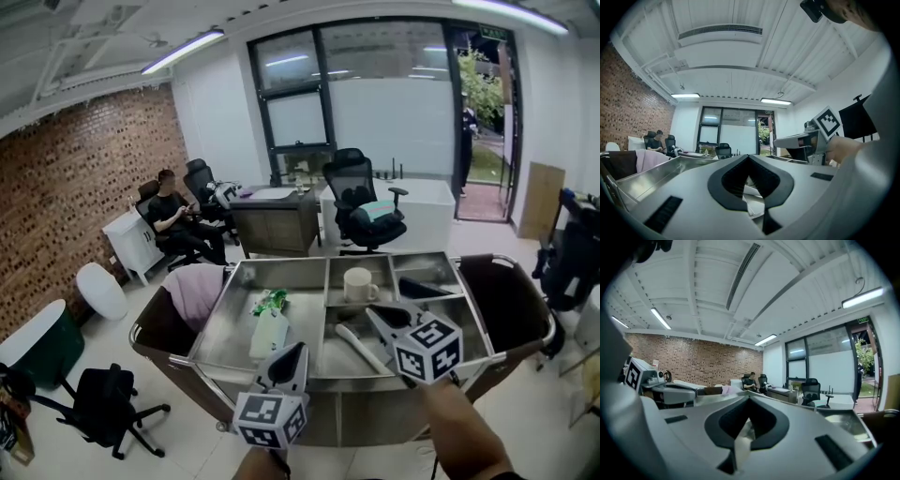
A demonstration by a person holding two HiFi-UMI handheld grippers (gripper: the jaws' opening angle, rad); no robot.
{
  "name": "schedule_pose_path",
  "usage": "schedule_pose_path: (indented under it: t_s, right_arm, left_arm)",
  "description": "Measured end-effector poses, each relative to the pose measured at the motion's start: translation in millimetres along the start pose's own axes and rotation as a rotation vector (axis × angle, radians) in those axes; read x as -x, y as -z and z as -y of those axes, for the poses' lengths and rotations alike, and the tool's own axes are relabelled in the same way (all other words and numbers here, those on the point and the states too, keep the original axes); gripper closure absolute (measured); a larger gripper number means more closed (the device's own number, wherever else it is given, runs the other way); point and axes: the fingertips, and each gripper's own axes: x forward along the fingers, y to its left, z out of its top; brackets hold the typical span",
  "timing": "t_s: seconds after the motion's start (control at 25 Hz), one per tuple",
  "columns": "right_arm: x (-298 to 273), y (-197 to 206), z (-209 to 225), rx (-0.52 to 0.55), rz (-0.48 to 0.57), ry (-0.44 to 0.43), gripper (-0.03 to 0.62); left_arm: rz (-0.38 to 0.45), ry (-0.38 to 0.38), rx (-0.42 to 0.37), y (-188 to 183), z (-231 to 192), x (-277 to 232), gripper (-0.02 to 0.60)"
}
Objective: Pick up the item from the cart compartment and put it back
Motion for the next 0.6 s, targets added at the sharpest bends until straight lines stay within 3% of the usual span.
schedule_pose_path:
  t_s: [0.32, 0.6]
  right_arm:
    - [78, -37, -7, -0.030, 0.163, 0.031, 0.582]
    - [112, -3, -5, -0.080, 0.175, 0.093, 0.582]
  left_arm:
    - [-0.001, 0.008, -0.011, -2, 8, 1, 0.581]
    - [0.009, -0.002, -0.011, -4, 5, 4, 0.581]
